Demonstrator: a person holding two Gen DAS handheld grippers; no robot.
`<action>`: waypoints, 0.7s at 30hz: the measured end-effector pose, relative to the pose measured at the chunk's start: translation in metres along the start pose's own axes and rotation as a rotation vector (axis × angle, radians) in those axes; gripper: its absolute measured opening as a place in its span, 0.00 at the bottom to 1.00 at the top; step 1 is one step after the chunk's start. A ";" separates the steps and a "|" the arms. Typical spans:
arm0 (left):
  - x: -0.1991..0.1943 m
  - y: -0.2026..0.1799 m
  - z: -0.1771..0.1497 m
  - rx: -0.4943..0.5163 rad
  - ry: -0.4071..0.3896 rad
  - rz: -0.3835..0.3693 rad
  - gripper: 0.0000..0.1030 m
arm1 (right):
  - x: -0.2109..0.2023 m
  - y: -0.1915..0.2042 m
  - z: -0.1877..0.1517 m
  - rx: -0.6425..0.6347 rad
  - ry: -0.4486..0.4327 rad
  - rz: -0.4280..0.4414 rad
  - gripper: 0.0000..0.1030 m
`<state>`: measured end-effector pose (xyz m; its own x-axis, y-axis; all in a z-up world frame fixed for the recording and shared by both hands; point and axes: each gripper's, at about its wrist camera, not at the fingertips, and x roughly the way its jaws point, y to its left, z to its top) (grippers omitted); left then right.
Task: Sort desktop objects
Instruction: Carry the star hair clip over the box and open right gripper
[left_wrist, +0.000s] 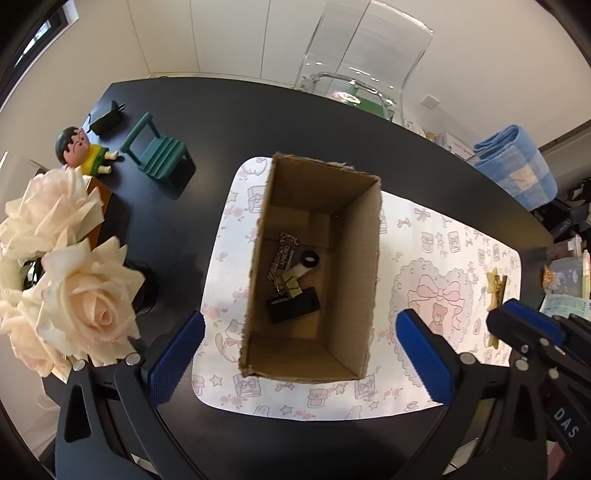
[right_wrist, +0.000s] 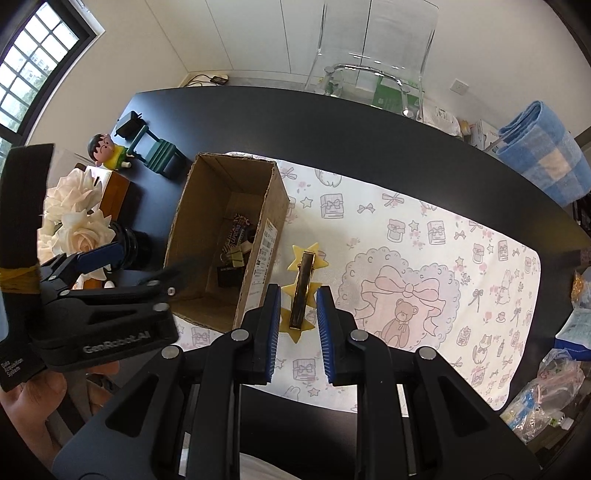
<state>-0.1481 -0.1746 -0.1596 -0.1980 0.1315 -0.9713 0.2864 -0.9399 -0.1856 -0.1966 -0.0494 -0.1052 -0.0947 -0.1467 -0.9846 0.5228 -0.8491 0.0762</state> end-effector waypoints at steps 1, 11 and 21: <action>-0.002 0.004 -0.002 -0.009 0.002 0.010 1.00 | 0.001 0.001 0.001 -0.001 0.002 -0.001 0.19; -0.020 0.043 -0.025 -0.115 -0.009 0.040 1.00 | 0.006 0.036 0.007 -0.074 0.005 0.026 0.19; -0.042 0.108 -0.056 -0.320 -0.030 0.076 1.00 | 0.026 0.099 0.013 -0.223 0.033 0.051 0.20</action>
<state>-0.0561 -0.2635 -0.1470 -0.1913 0.0509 -0.9802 0.5808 -0.7992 -0.1549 -0.1587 -0.1440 -0.1208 -0.0378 -0.1666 -0.9853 0.7012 -0.7070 0.0926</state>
